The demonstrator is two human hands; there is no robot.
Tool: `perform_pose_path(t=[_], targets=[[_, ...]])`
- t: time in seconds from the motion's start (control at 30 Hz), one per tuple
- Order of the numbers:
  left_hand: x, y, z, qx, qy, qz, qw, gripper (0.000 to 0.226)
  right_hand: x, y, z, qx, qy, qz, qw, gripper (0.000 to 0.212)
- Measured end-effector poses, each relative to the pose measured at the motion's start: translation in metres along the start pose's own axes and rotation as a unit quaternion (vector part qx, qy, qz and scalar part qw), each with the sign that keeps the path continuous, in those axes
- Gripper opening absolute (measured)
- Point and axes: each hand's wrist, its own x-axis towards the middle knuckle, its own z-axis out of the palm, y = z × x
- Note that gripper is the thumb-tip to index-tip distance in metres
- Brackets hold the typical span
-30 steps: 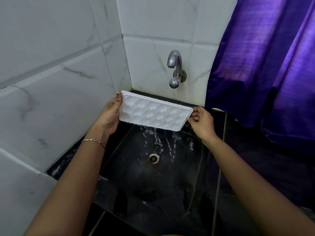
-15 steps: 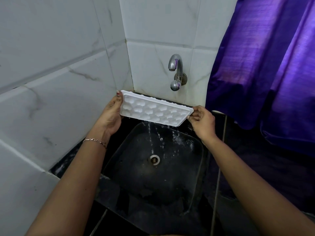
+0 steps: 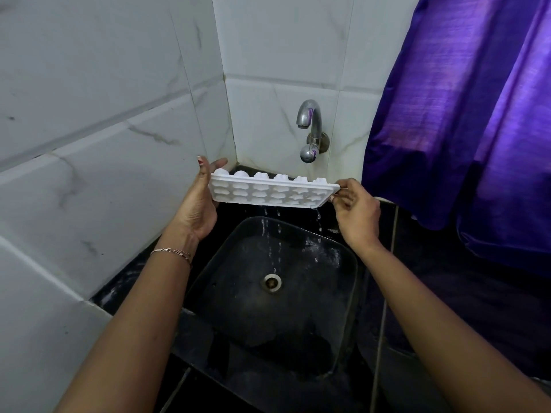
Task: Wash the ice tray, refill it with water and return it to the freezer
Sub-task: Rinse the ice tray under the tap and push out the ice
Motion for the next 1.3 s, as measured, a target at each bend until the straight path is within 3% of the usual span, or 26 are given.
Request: perform_pose_path(t=[0.17, 0.27, 0.37, 0.57, 0.8, 0.93, 1.1, 1.3], targets=[[-0.001, -0.002, 0.003, -0.009, 0.039, -0.003, 0.999, 0.063, -0.003, -0.005, -0.006, -0.046, 0.011, -0.077, 0.996, 0.022], [-0.002, -0.002, 0.007, -0.028, 0.051, -0.004, 0.998, 0.041, -0.004, -0.005, -0.006, -0.07, 0.008, -0.107, 0.992, 0.024], [-0.002, -0.003, 0.006, -0.044, 0.047, -0.017, 0.998, 0.038, -0.006, -0.009, -0.005, -0.076, 0.005, -0.134, 0.988, 0.025], [-0.001, -0.007, -0.001, -0.087, 0.121, -0.002, 0.989, 0.017, -0.008, -0.014, -0.005, 0.004, -0.018, -0.112, 0.994, 0.024], [-0.005, -0.008, 0.006, -0.134, 0.151, 0.067, 0.977, 0.024, -0.01, -0.01, -0.003, -0.044, -0.061, -0.09, 0.993, 0.037], [-0.004, -0.011, 0.006, -0.136, 0.106, 0.095, 0.98, 0.014, -0.011, -0.008, 0.001, -0.075, -0.084, -0.073, 0.991, 0.043], [-0.002, -0.014, 0.001, -0.13, 0.05, 0.122, 0.983, 0.026, -0.008, -0.013, 0.0, -0.071, -0.077, -0.076, 0.992, 0.05], [-0.006, -0.025, 0.003, -0.125, 0.059, 0.108, 0.985, 0.037, -0.013, -0.005, 0.004, -0.086, -0.08, -0.06, 0.991, 0.06]])
